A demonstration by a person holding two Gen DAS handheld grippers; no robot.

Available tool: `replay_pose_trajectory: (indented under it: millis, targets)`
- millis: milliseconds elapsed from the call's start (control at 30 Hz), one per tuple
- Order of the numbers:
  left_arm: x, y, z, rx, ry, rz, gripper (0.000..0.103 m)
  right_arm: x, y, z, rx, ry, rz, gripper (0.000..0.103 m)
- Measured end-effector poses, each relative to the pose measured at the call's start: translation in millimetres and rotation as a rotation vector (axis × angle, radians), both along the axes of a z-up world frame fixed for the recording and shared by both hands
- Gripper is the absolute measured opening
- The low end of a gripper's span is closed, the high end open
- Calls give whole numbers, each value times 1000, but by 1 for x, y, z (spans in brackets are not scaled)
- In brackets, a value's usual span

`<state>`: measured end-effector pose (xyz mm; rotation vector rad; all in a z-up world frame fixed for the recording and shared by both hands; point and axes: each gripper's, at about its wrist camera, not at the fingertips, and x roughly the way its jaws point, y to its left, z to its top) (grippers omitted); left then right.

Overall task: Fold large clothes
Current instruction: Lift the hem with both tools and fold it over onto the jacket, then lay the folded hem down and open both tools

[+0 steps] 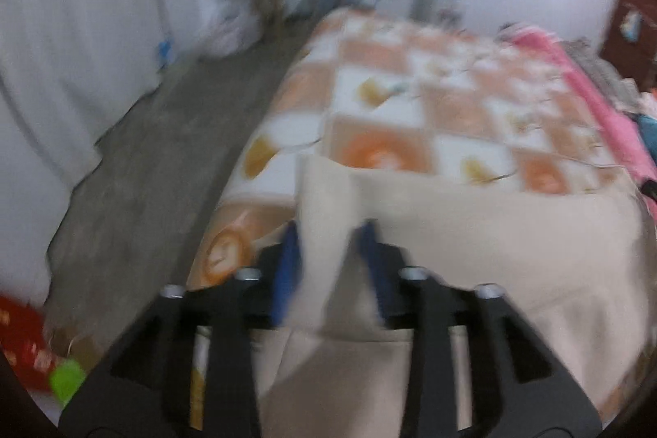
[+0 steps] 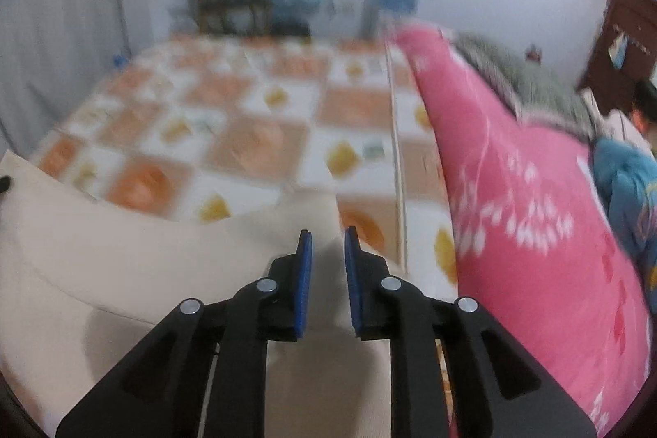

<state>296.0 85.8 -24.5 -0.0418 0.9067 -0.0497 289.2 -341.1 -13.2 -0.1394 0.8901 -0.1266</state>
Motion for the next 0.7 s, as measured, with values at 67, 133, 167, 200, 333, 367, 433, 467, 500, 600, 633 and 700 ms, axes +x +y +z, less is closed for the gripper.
replay_pose_trajectory:
  millis: [67, 133, 167, 200, 333, 367, 433, 467, 500, 600, 633, 700]
  targets:
    - [-6, 15, 5, -61, -24, 34, 38, -6, -8, 0, 35, -11, -28, 17]
    - [-16, 21, 20, -97, -79, 31, 38, -19, -6, 14, 46, -69, -19, 25]
    - [-20, 20, 26, -115, -102, 11, 38, -22, -3, 20, 51, -87, -6, 29]
    - [-23, 16, 32, -141, -119, -23, 39, -23, 1, 25, 72, -99, 20, 36]
    - [-14, -18, 27, -232, -44, -186, 59, -5, 16, 12, 219, -20, 102, 39]
    - [-11, -25, 20, -229, -6, -205, 59, -1, 17, 6, 248, 6, 99, 39]
    - [-2, -33, -2, -159, 67, -175, 60, 6, 8, -13, 270, 66, 42, 39]
    - [-1, -28, -8, -155, 76, -147, 60, 4, 1, -20, 274, 87, 6, 39]
    - [-4, -23, -8, -169, 70, -131, 59, 0, -4, -22, 282, 94, -13, 39]
    - [-17, -2, 6, -176, 46, -81, 60, -25, -23, -12, 284, 79, -78, 39]
    - [-24, 4, 13, -168, 25, -72, 60, -32, -24, -7, 266, 70, -93, 39]
    - [-40, 9, 25, -183, -15, -93, 60, -54, -20, 6, 218, 45, -105, 41]
